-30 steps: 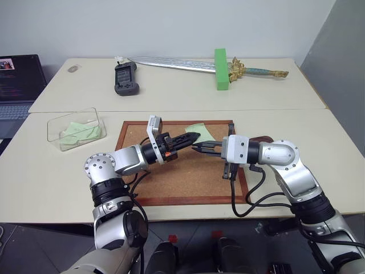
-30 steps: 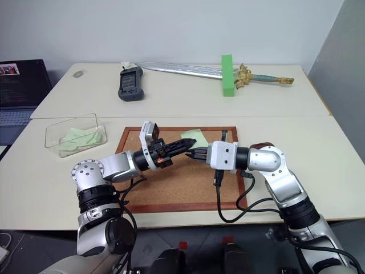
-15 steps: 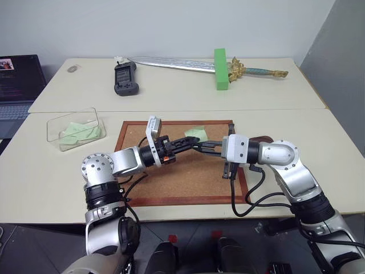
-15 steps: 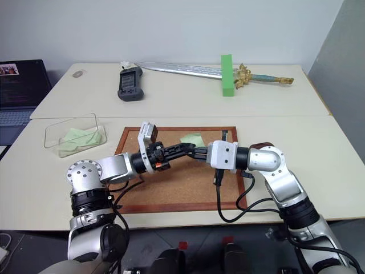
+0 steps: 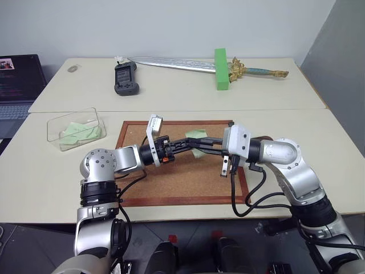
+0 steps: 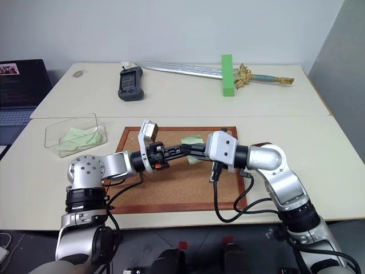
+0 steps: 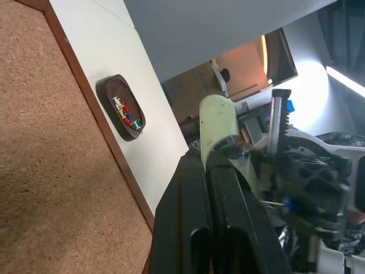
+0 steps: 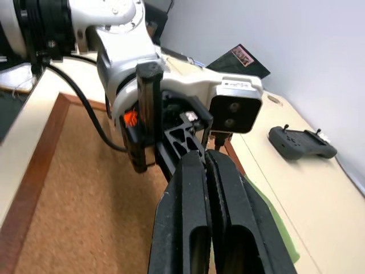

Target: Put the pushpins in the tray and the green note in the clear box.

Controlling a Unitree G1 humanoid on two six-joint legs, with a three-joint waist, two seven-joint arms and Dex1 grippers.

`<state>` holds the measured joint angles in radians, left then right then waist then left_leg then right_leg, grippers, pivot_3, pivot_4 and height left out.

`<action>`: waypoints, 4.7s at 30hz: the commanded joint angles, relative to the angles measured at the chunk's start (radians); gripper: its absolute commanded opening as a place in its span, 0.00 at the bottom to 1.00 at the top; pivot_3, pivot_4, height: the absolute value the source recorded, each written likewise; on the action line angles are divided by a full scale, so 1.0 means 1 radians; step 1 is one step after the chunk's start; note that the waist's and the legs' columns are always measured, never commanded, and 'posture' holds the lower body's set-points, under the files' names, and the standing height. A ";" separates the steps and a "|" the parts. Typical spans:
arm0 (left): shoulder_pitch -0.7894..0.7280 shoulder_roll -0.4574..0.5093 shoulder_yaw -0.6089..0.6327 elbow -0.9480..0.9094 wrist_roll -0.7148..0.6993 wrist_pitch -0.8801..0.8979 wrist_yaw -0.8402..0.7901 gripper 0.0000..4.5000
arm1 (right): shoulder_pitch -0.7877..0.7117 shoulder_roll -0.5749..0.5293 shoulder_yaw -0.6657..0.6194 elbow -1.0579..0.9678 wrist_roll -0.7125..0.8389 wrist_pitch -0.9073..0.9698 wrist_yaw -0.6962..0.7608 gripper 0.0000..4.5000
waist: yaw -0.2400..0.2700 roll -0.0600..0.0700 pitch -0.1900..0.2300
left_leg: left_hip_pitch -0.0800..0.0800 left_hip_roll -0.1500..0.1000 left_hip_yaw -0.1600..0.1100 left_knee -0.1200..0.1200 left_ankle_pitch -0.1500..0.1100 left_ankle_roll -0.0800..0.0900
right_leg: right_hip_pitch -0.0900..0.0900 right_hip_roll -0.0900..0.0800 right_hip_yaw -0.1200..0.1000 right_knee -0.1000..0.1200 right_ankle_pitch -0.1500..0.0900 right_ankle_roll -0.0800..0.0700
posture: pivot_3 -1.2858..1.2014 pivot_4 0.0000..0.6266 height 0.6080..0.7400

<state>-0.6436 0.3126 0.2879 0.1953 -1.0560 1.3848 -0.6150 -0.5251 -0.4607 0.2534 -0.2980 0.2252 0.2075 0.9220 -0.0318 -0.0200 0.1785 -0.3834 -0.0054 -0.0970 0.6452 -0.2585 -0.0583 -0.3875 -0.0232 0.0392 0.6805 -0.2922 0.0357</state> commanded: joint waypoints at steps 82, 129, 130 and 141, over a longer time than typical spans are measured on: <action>0.020 0.146 -0.295 -0.299 0.623 -0.754 -0.208 0.00 | 0.330 -0.149 -0.530 -0.357 0.456 0.525 -0.278 0.30 | -0.004 0.001 0.001 | -0.001 0.000 0.011 0.000 -0.005 0.009 | -0.001 0.004 0.003 0.000 0.000 0.000 | 0.52 0.24 1.00; -0.099 0.363 0.111 0.609 0.917 -1.366 0.401 0.38 | 0.106 -0.065 -0.234 -0.315 0.418 0.441 -0.258 0.73 | 0.002 -0.004 0.003 | -0.003 0.000 0.001 0.000 -0.005 0.009 | -0.002 -0.001 -0.002 0.000 0.000 0.000 | 0.52 0.24 1.00; -0.100 0.363 0.109 0.612 0.916 -1.370 0.400 0.42 | 0.107 -0.067 -0.235 -0.316 0.418 0.441 -0.259 0.73 | 0.002 -0.004 0.003 | -0.003 0.000 0.001 0.000 -0.005 0.009 | -0.002 -0.001 -0.002 0.000 0.000 0.000 | 0.52 0.24 1.00; 0.172 0.302 0.017 0.046 0.833 -1.186 0.273 0.79 | 0.229 -0.088 -0.318 -0.363 0.389 0.468 -0.377 0.73 | 0.001 -0.004 0.003 | -0.003 0.000 0.000 0.000 -0.005 0.009 | -0.002 -0.002 -0.001 0.001 0.000 0.000 | 0.52 0.24 1.00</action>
<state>-0.5356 0.6392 0.3390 0.4888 -0.1719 0.1194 -0.3005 -0.3385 -0.5454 -0.0079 -0.6165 0.6372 0.6717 0.6072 -0.0311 -0.0242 0.1813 -0.3873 -0.0050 -0.0963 0.6447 -0.2632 -0.0497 -0.3896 -0.0264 0.0392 0.6795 -0.2921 0.0356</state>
